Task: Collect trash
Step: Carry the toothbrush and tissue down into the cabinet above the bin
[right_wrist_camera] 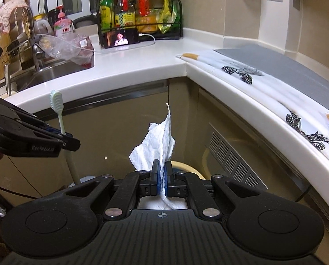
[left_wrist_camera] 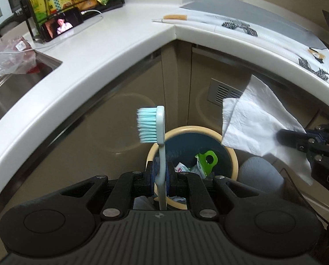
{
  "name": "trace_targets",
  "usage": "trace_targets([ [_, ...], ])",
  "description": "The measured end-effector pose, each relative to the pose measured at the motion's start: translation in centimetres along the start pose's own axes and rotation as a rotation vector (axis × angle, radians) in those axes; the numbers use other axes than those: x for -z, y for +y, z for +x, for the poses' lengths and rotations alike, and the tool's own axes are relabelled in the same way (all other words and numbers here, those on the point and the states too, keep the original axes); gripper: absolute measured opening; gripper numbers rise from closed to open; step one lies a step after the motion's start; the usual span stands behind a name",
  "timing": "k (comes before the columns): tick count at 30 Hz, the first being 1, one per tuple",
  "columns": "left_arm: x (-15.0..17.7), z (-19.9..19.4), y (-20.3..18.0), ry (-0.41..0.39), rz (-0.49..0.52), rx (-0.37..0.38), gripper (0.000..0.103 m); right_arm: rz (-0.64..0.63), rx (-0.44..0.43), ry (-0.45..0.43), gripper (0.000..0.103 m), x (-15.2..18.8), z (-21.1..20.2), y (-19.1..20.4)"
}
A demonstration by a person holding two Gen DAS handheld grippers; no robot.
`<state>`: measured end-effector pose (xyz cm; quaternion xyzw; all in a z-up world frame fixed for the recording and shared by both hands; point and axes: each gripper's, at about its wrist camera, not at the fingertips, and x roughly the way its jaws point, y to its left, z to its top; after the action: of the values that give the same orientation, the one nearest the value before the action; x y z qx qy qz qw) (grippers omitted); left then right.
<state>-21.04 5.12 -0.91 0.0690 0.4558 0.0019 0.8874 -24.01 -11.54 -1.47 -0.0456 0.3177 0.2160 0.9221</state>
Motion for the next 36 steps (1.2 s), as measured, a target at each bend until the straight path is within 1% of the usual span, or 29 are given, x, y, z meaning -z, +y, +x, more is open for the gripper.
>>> trace_targets([
  [6, 0.0, 0.6, -0.5, 0.009, 0.019, 0.01, 0.01, 0.001, 0.005, 0.021, 0.004, 0.1, 0.5, -0.1],
  [20, -0.1, 1.5, -0.1, 0.015, 0.003, 0.007, 0.01, -0.012, 0.01, 0.057, 0.004, -0.1, 1.7, 0.2],
  [23, -0.2, 1.9, 0.1, 0.018, -0.003, 0.002, 0.01, -0.01, 0.032, 0.051, 0.004, -0.5, 2.2, -0.2],
  [28, -0.6, 2.5, 0.5, 0.018, -0.015, -0.003, 0.01, 0.001, 0.04, 0.054, 0.004, -0.9, 3.2, -0.6],
  [36, -1.1, 3.9, 0.7, 0.033, -0.018, 0.003, 0.01, 0.0, 0.037, 0.091, 0.004, -1.0, 4.8, -0.5],
])
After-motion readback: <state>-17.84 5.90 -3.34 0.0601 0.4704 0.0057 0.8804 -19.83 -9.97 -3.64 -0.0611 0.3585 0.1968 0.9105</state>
